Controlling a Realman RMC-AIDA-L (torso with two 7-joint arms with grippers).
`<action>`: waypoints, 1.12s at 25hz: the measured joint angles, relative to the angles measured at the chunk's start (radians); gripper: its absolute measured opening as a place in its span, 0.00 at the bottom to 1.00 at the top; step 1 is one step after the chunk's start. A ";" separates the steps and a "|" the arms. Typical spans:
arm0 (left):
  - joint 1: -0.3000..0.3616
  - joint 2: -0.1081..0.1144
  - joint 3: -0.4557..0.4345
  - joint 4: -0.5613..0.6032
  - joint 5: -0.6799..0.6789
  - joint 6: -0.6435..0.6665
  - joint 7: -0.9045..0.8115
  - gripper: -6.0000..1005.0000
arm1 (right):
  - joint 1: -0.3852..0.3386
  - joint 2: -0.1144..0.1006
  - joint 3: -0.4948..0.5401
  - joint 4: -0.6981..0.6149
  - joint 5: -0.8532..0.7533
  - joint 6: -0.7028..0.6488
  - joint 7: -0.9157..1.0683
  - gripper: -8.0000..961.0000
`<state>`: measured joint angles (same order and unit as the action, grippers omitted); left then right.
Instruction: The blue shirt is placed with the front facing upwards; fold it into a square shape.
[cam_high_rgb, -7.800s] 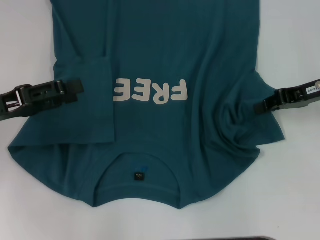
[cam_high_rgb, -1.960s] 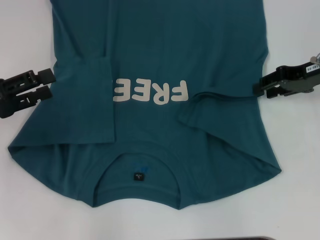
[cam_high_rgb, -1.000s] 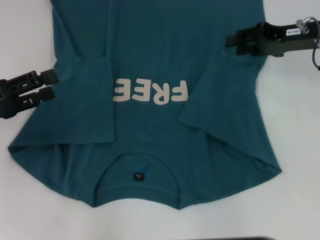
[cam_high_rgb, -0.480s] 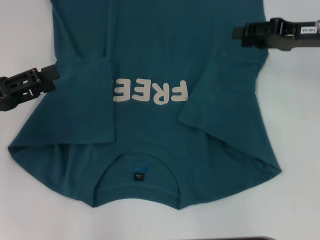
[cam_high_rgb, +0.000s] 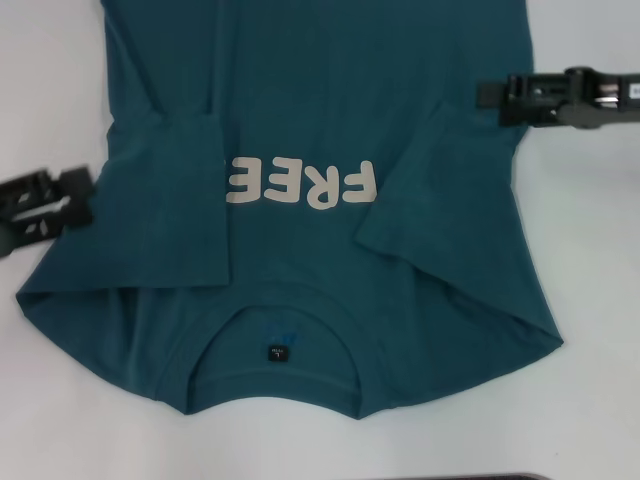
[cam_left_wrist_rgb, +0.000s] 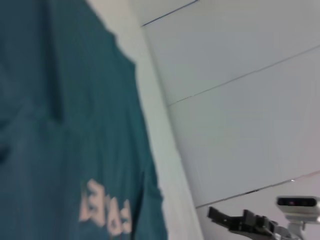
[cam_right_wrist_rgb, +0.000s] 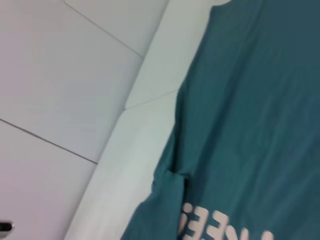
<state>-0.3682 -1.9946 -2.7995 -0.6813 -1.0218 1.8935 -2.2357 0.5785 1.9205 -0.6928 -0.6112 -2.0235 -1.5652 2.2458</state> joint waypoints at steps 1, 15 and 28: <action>0.012 0.005 0.003 -0.001 0.009 0.000 -0.012 0.79 | -0.010 0.000 0.001 -0.004 0.000 -0.001 0.000 0.91; 0.124 0.016 -0.006 -0.014 0.064 -0.064 -0.132 0.79 | -0.072 0.000 0.032 -0.012 0.007 -0.011 -0.002 0.95; 0.130 -0.003 -0.011 -0.021 0.062 -0.211 -0.078 0.79 | -0.069 0.005 0.049 -0.012 0.009 -0.008 0.000 0.95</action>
<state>-0.2378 -1.9980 -2.8105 -0.7020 -0.9602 1.6821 -2.3142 0.5096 1.9251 -0.6438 -0.6228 -2.0143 -1.5731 2.2457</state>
